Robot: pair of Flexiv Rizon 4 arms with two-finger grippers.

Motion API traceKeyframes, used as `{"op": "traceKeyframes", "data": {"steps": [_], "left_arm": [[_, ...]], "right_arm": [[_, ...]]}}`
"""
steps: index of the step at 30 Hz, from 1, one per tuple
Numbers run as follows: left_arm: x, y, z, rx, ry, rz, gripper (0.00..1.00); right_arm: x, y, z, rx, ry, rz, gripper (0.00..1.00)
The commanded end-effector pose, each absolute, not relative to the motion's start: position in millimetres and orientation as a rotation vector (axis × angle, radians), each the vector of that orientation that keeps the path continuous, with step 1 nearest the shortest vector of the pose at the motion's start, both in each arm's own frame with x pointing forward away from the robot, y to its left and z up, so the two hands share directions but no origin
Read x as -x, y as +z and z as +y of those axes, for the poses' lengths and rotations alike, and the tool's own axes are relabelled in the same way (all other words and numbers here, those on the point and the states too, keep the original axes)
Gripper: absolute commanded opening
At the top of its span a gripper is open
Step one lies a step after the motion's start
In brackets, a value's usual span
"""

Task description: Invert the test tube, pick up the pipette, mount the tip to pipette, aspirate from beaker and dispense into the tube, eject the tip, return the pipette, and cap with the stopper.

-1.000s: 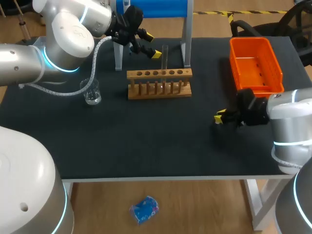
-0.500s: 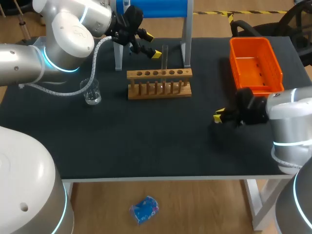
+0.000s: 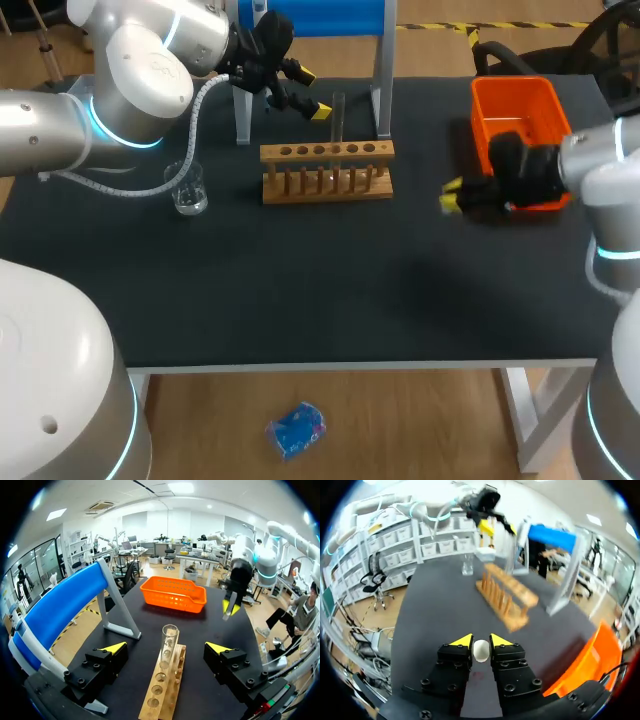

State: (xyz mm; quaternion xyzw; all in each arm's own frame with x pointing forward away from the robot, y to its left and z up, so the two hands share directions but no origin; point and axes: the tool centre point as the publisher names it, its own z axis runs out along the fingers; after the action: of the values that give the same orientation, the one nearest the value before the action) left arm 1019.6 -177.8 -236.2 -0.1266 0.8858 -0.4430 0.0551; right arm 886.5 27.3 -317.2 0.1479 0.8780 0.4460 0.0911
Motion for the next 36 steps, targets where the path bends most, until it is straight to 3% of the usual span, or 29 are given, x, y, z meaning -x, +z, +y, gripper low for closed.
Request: {"op": "traceKeyframes", "data": {"steps": [1,11,29,36], "left_arm": [[-1020,-236,-178,0.384,-1.342,2.694,1.0],[-1020,-236,-178,0.384,-1.342,2.694,1.0],[-1020,-236,-178,0.384,-1.342,2.694,1.0],[-1020,-236,-178,0.384,-1.342,2.694,1.0]], "right_arm": [[-909,-252,32,-0.219,1.406,2.746,0.0],[-937,-217,73,-0.11,1.421,2.798,0.0],[-937,-217,73,-0.11,1.421,2.798,0.0],[-962,-203,102,0.004,1.38,2.794,0.0]]}}
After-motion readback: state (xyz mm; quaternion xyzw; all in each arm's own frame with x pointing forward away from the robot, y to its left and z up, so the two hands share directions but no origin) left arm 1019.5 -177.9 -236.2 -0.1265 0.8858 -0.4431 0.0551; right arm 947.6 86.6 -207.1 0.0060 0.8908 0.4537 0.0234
